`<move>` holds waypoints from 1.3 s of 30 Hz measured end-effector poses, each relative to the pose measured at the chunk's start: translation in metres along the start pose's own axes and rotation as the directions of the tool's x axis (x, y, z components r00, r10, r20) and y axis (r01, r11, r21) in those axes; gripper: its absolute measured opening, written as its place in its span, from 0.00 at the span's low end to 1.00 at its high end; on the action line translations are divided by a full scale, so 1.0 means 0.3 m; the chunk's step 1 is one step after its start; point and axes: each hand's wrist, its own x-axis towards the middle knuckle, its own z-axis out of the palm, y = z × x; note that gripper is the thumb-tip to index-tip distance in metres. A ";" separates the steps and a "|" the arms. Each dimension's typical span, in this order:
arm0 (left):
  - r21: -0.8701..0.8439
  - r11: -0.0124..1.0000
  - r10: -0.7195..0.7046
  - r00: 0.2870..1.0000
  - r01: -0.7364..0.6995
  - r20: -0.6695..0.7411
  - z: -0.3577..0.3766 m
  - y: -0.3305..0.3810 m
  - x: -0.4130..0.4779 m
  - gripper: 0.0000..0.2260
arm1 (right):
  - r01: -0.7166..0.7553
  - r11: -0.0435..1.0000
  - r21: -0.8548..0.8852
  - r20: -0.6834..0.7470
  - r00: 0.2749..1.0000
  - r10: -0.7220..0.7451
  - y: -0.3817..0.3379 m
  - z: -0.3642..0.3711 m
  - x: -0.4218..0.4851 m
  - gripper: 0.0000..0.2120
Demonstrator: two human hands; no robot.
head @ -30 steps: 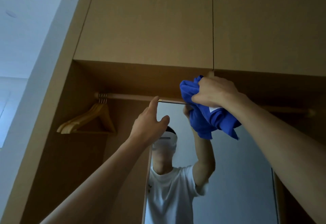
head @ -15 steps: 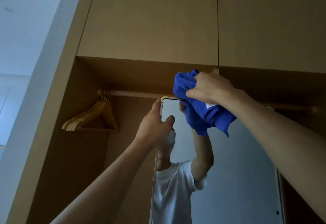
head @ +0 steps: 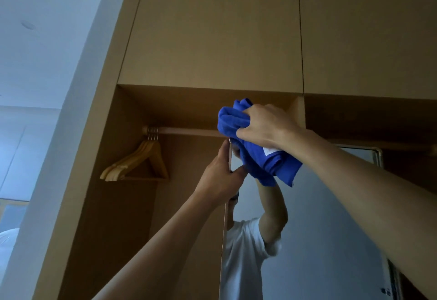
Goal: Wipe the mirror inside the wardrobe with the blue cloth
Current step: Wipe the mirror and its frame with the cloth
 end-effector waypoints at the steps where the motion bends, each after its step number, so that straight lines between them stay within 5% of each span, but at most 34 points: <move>1: -0.015 1.000 -0.006 1.000 0.006 -0.005 0.000 -0.004 -0.004 0.36 | -0.023 1.000 -0.007 -0.014 1.000 0.023 0.020 -0.003 -0.012 0.13; 7: -0.079 0.997 0.009 1.000 -0.008 0.023 0.011 -0.016 -0.045 0.36 | -0.220 0.971 -0.094 -0.045 0.975 0.216 0.138 -0.053 -0.077 0.10; 15: -0.110 0.989 -0.085 0.990 0.097 0.109 -0.011 -0.010 -0.078 0.39 | -0.003 0.995 -0.104 0.020 1.000 0.005 -0.036 -0.034 -0.013 0.11; 20: -0.150 0.983 -0.086 0.988 0.106 0.130 0.014 -0.071 -0.162 0.37 | 0.095 0.995 0.039 0.045 0.994 -0.096 -0.019 -0.024 -0.065 0.11; 25: -0.196 0.975 -0.084 0.992 0.102 0.098 0.017 -0.066 -0.186 0.30 | 0.043 0.949 0.314 0.012 0.999 -0.049 0.011 -0.019 -0.146 0.12; 30: -0.175 0.983 -0.079 0.992 0.061 -0.096 -0.041 0.003 -0.131 0.28 | -0.136 0.745 0.653 0.178 0.984 0.023 0.026 -0.025 -0.198 0.06; 33: -0.312 0.950 -0.057 0.993 0.021 -0.106 -0.066 0.037 -0.136 0.25 | -0.180 0.585 0.791 0.204 0.979 0.025 0.017 0.003 -0.228 0.13; 39: -0.701 0.702 -0.148 0.988 0.127 0.031 -0.095 0.008 -0.159 0.33 | -0.247 0.073 0.966 0.247 0.969 0.003 -0.043 0.090 -0.265 0.27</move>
